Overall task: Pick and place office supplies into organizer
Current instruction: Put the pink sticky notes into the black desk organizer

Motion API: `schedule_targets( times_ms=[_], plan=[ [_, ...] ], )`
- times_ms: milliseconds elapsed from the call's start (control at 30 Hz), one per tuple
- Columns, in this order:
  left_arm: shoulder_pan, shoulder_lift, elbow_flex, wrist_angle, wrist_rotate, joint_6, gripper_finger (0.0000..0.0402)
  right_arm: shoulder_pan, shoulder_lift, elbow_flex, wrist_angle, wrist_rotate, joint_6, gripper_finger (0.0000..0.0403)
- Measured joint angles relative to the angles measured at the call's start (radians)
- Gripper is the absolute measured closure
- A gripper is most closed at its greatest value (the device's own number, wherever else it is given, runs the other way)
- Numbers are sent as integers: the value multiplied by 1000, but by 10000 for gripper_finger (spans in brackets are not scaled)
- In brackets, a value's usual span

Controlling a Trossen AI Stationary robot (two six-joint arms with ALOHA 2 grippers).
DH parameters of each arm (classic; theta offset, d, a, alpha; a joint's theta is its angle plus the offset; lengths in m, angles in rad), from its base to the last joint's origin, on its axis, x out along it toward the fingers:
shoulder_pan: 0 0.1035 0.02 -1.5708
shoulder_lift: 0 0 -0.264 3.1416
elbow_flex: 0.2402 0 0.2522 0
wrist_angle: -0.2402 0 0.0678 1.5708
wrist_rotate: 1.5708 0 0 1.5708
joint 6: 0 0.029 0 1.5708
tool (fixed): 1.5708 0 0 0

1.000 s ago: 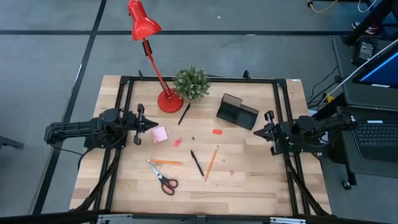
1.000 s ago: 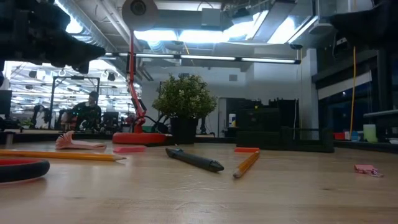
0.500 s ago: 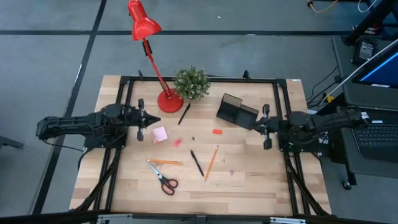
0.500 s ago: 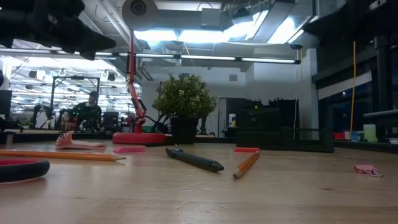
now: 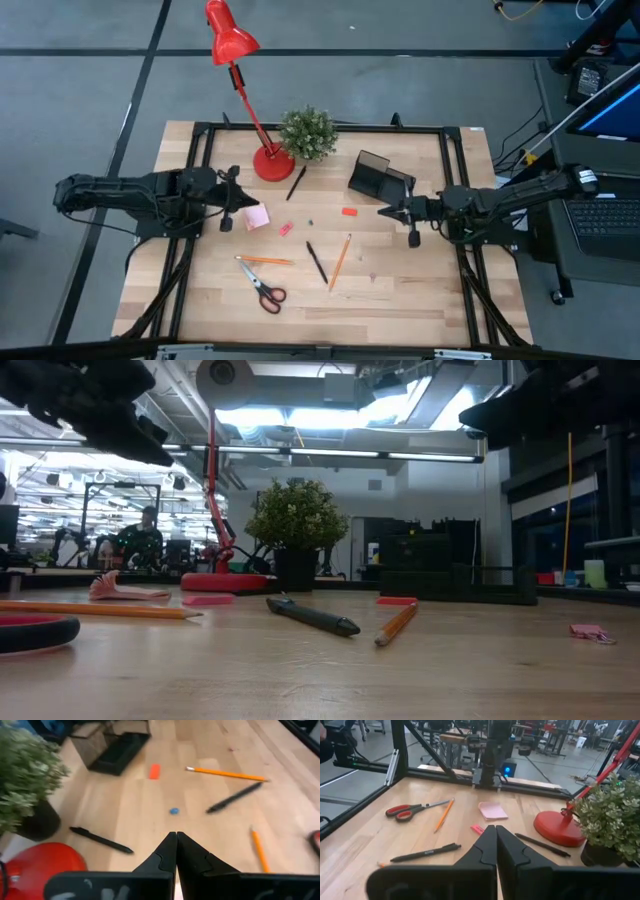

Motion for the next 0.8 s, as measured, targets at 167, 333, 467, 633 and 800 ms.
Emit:
schedule_targets(
  times_ms=[167, 333, 467, 633, 800],
  plan=[
    [-87, 86, 61, -26, -10, -38, 400, 0, 48, 0, 62, 0, -3, 401],
    [-164, 184, 109, -112, -92, -72, 399, 0, 72, 0, 98, 0, -48, 401],
    [-203, 264, 152, -212, -204, -103, 395, 0, 73, -1, 112, 1, -85, 401],
    [-226, 332, 215, -267, -193, -125, 375, -5, 72, -1, 145, 1, -114, 394],
    [-237, 382, 268, -263, -183, -193, 342, -27, 72, -1, 147, 2, -133, 391]
  ],
)
